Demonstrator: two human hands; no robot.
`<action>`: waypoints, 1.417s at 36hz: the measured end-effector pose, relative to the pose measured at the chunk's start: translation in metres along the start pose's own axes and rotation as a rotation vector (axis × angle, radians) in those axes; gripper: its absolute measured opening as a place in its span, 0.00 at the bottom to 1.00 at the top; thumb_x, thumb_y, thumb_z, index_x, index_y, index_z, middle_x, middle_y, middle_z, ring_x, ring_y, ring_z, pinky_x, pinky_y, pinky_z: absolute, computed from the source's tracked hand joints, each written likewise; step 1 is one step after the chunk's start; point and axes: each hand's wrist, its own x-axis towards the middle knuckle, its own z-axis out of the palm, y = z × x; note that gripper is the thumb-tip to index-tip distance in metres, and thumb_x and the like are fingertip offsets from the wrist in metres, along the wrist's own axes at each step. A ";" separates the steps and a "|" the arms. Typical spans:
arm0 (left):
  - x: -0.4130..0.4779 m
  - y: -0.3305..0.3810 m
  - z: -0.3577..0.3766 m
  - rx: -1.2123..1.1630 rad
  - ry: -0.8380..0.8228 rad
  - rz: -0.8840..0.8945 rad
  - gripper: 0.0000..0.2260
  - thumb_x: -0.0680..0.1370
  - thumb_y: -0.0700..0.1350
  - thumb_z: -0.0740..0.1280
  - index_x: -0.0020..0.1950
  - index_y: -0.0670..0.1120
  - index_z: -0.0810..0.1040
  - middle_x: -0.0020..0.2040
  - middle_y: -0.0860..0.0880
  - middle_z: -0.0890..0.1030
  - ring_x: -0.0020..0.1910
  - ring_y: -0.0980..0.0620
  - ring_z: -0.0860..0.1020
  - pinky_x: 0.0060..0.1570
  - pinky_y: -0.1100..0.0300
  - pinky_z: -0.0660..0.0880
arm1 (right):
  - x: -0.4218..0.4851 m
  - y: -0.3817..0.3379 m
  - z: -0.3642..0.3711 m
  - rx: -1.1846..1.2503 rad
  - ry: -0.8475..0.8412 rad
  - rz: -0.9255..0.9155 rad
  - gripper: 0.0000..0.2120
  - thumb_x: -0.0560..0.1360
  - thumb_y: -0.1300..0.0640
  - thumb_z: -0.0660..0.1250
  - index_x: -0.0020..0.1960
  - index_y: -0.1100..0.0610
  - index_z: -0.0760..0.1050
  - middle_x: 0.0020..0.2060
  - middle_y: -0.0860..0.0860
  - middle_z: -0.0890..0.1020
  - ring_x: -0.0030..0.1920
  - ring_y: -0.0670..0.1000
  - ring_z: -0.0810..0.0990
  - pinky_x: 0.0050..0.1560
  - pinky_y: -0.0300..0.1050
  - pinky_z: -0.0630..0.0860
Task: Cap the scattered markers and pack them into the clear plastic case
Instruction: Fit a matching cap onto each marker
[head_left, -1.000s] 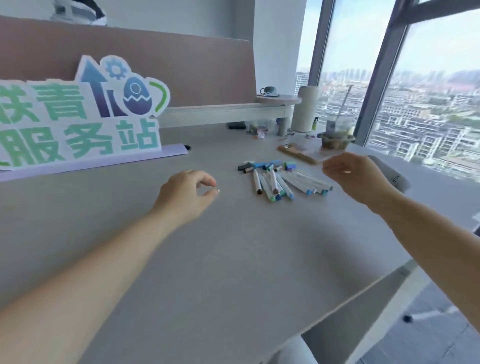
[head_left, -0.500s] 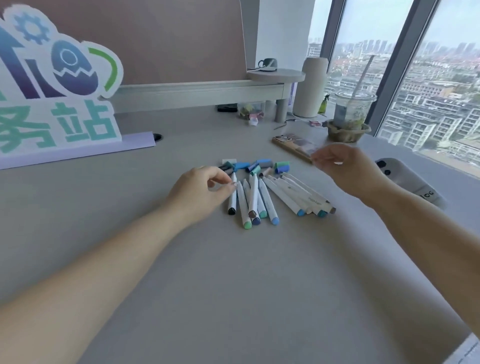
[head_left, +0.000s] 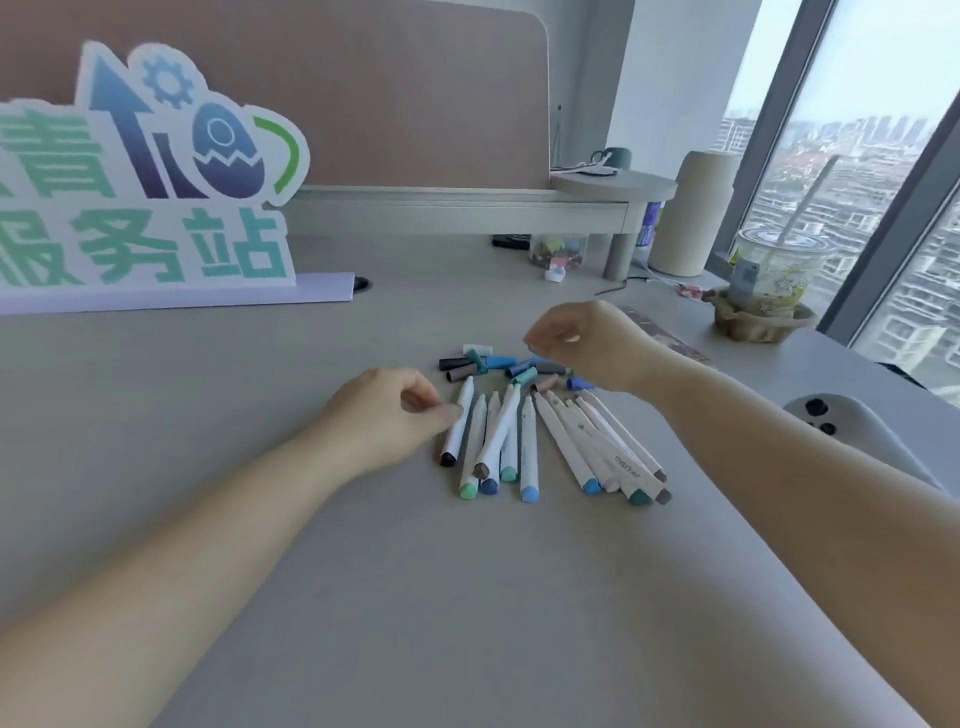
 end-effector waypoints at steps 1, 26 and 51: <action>-0.002 0.001 0.001 0.013 -0.007 -0.009 0.11 0.70 0.59 0.71 0.46 0.55 0.79 0.48 0.58 0.79 0.50 0.56 0.76 0.47 0.61 0.70 | 0.006 -0.004 0.003 -0.019 -0.024 -0.037 0.10 0.77 0.59 0.63 0.55 0.53 0.80 0.51 0.47 0.82 0.51 0.48 0.80 0.57 0.44 0.76; -0.036 -0.019 -0.013 0.264 0.345 -0.095 0.02 0.77 0.51 0.65 0.48 0.54 0.74 0.49 0.57 0.80 0.47 0.50 0.77 0.42 0.57 0.71 | 0.077 -0.048 0.045 -0.572 -0.152 -0.479 0.08 0.73 0.53 0.67 0.52 0.45 0.79 0.53 0.49 0.80 0.57 0.52 0.73 0.49 0.43 0.66; -0.041 0.026 0.009 -0.453 0.581 0.103 0.04 0.74 0.43 0.72 0.44 0.52 0.79 0.41 0.53 0.81 0.37 0.55 0.76 0.36 0.70 0.70 | -0.024 -0.002 0.004 0.391 0.110 -0.259 0.06 0.73 0.58 0.71 0.47 0.49 0.78 0.44 0.49 0.81 0.40 0.41 0.77 0.32 0.25 0.73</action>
